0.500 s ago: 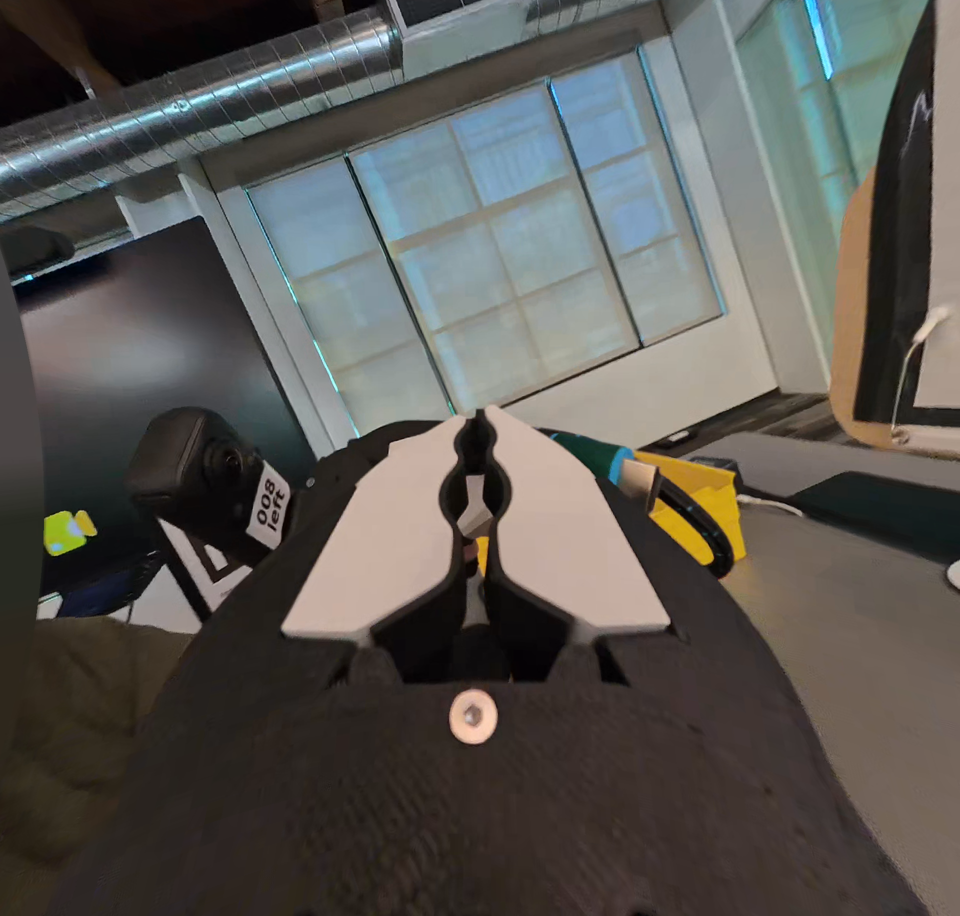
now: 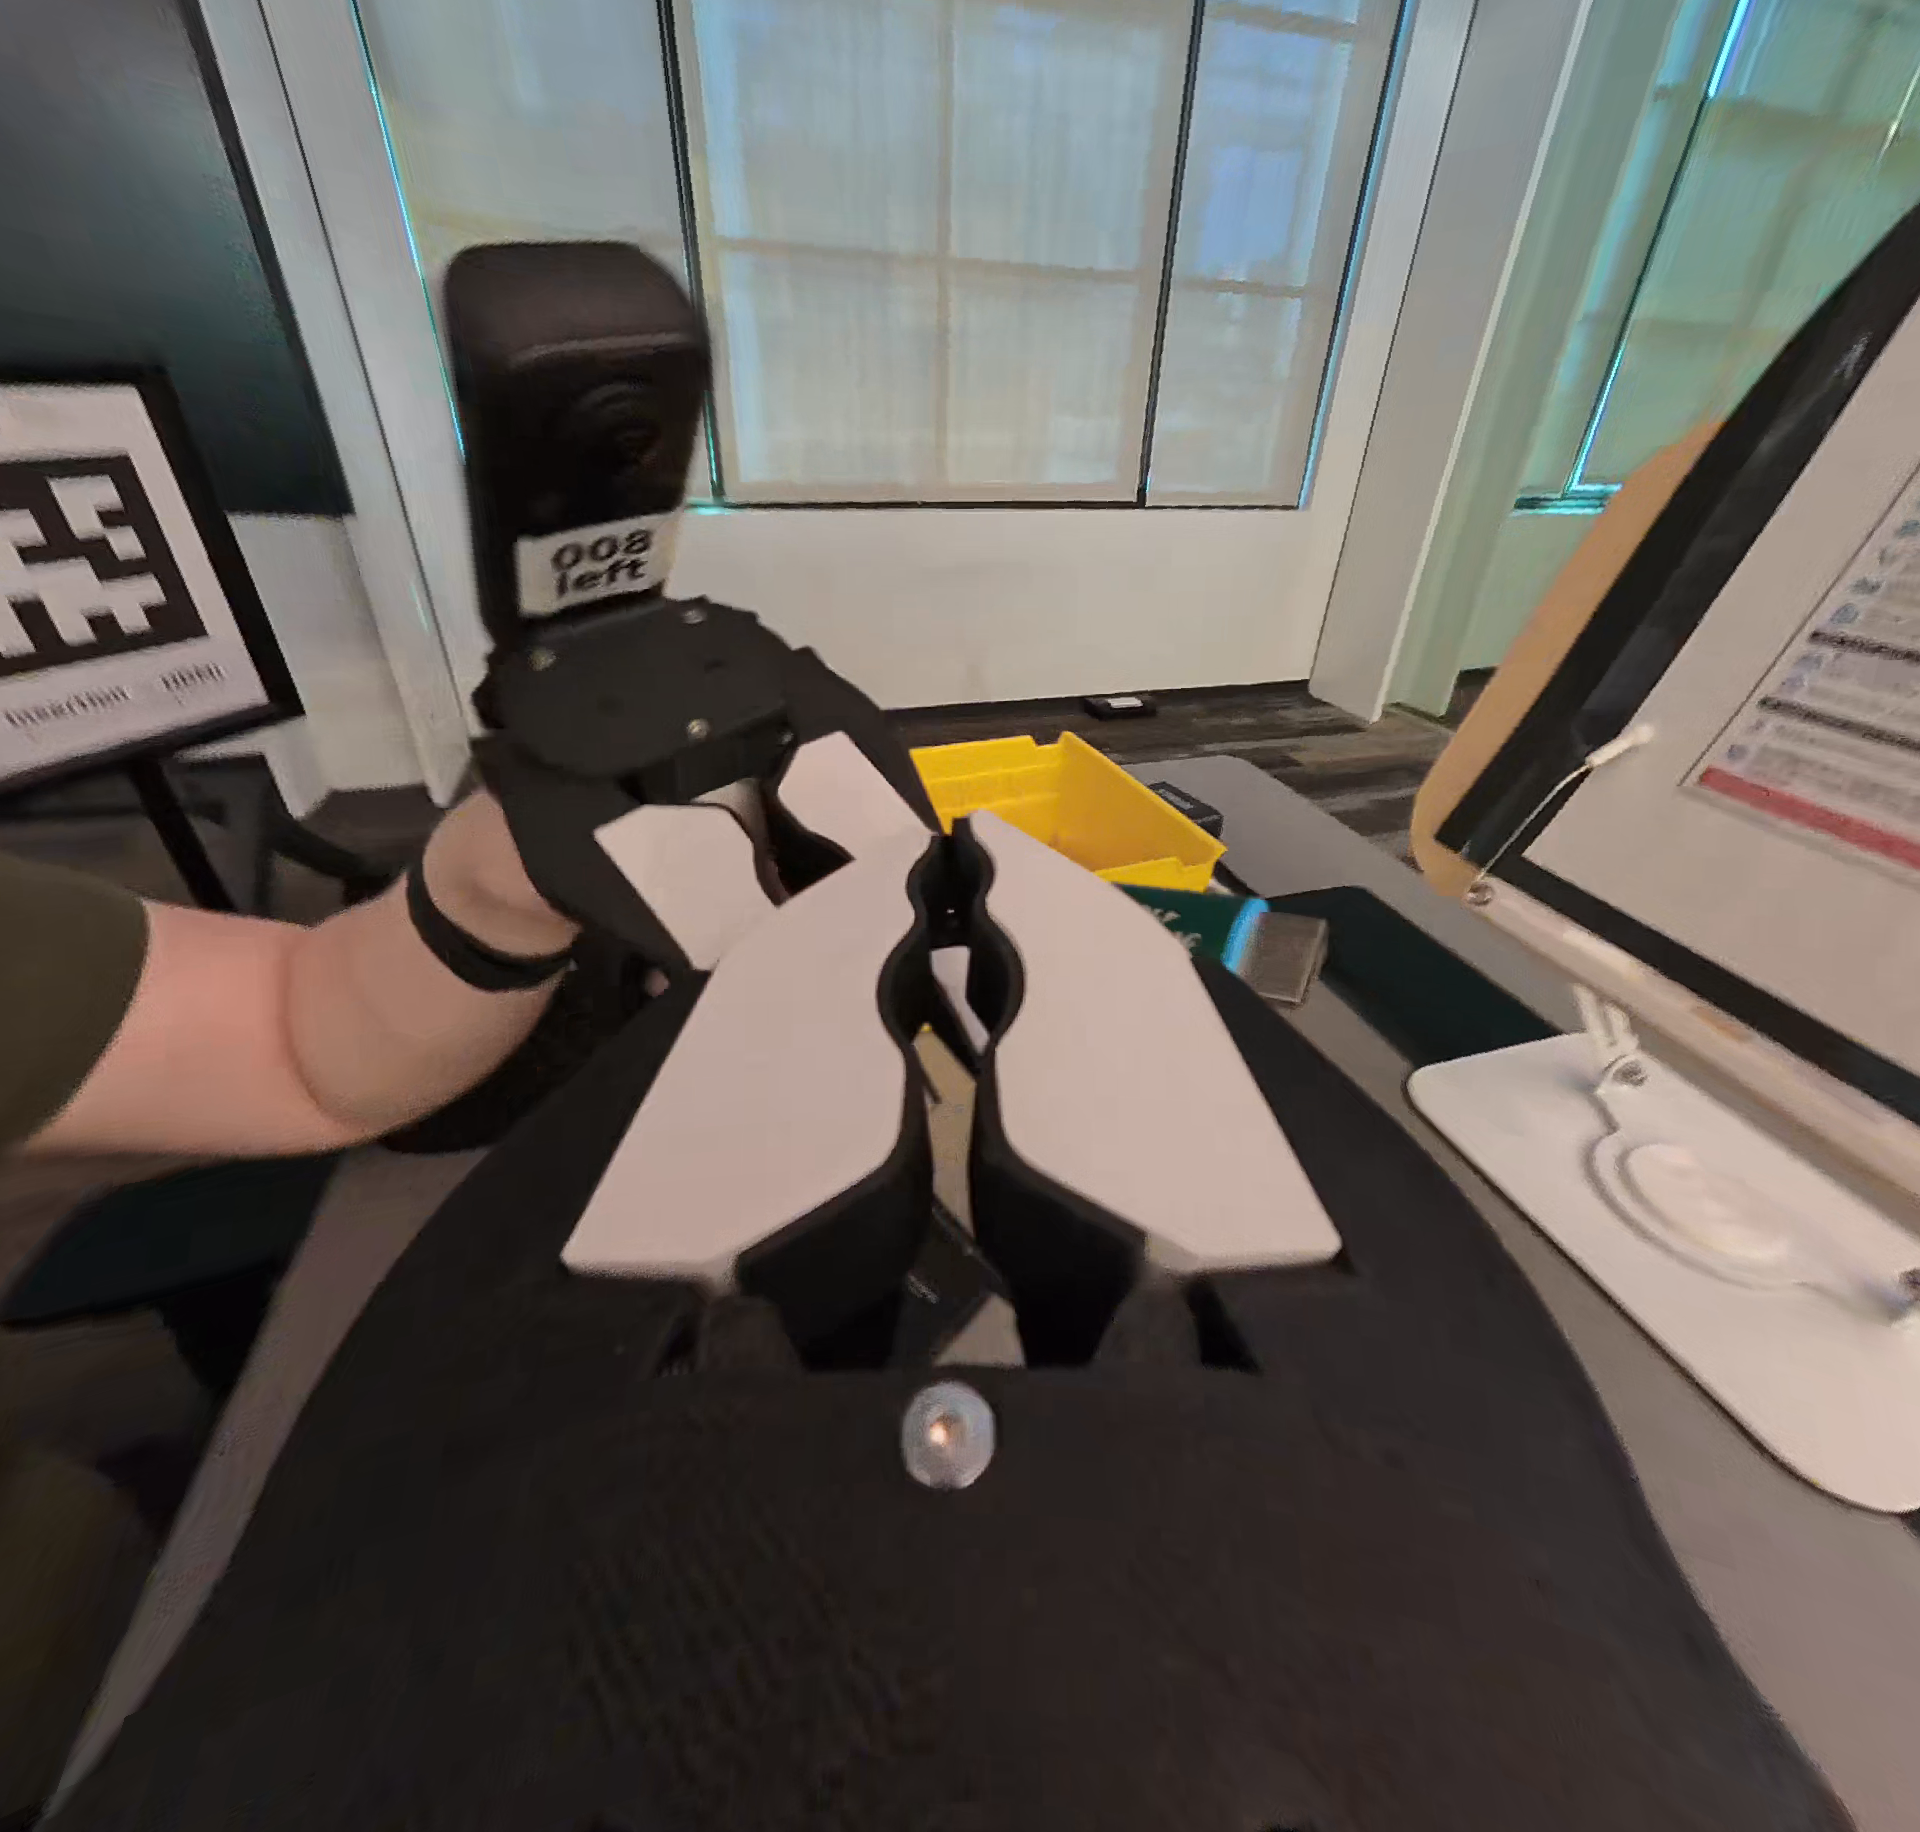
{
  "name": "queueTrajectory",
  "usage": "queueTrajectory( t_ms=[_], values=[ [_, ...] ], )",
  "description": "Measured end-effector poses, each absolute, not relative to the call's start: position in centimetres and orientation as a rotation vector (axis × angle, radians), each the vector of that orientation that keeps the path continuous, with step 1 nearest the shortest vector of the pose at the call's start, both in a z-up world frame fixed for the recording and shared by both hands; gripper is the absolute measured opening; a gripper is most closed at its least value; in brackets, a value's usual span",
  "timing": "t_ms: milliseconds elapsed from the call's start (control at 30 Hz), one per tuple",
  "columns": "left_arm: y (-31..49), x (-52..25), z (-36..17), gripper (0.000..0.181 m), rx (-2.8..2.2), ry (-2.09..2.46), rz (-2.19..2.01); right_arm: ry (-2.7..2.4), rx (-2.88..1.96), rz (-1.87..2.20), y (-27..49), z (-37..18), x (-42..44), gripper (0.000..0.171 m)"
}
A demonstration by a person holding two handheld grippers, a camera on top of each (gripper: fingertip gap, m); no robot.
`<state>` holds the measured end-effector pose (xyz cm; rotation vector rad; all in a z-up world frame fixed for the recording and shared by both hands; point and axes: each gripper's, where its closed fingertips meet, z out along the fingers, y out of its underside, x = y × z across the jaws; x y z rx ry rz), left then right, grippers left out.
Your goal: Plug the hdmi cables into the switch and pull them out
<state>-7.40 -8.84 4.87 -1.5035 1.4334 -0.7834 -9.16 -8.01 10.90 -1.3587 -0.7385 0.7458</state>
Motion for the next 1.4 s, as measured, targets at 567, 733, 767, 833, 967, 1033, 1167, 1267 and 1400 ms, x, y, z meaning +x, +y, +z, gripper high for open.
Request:
queueTrajectory(
  t_ms=[567,733,767,833,967,1033,1167,1267,1400],
  values=[
    [-12.7,-6.6,6.9,0.004,-1.433,1.457,-1.42,-0.955,-1.126,0.72,-10.9,11.9,-8.9,0.001],
    [-10.6,-5.9,7.8,0.003,-1.374,1.254,-1.238,-0.951,-1.072,0.288,-10.5,12.5,-8.8,0.012],
    [-10.1,-6.1,8.2,0.003,-1.356,1.215,-1.194,-0.975,-1.073,0.193,-10.6,12.5,-8.9,0.016],
    [-9.4,-6.5,9.0,0.003,-1.316,1.167,-1.101,-0.997,-1.059,0.051,-11.0,12.9,-9.1,0.018],
    [-9.0,-6.9,9.5,0.003,-1.277,1.141,-0.924,-1.017,-0.984,-0.297,-11.2,13.5,-8.9,0.017],
    [-9.0,-6.9,9.4,0.003,-1.278,1.148,-0.864,-1.05,-0.939,-0.502,-11.0,13.3,-9.0,0.017],
    [-9.0,-6.7,8.7,0.003,-1.266,1.192,-0.712,-1.08,-0.914,-0.622,-10.8,12.7,-9.4,0.015],
    [-8.6,-6.6,8.3,0.003,-1.251,1.207,-0.611,-1.095,-0.944,-0.656,-10.3,12.3,-9.1,0.01],
    [-8.3,-6.5,8.1,0.003,-1.227,1.212,-0.523,-1.107,-0.996,-0.62,-9.9,11.7,-9.1,0.009]
  ],
)
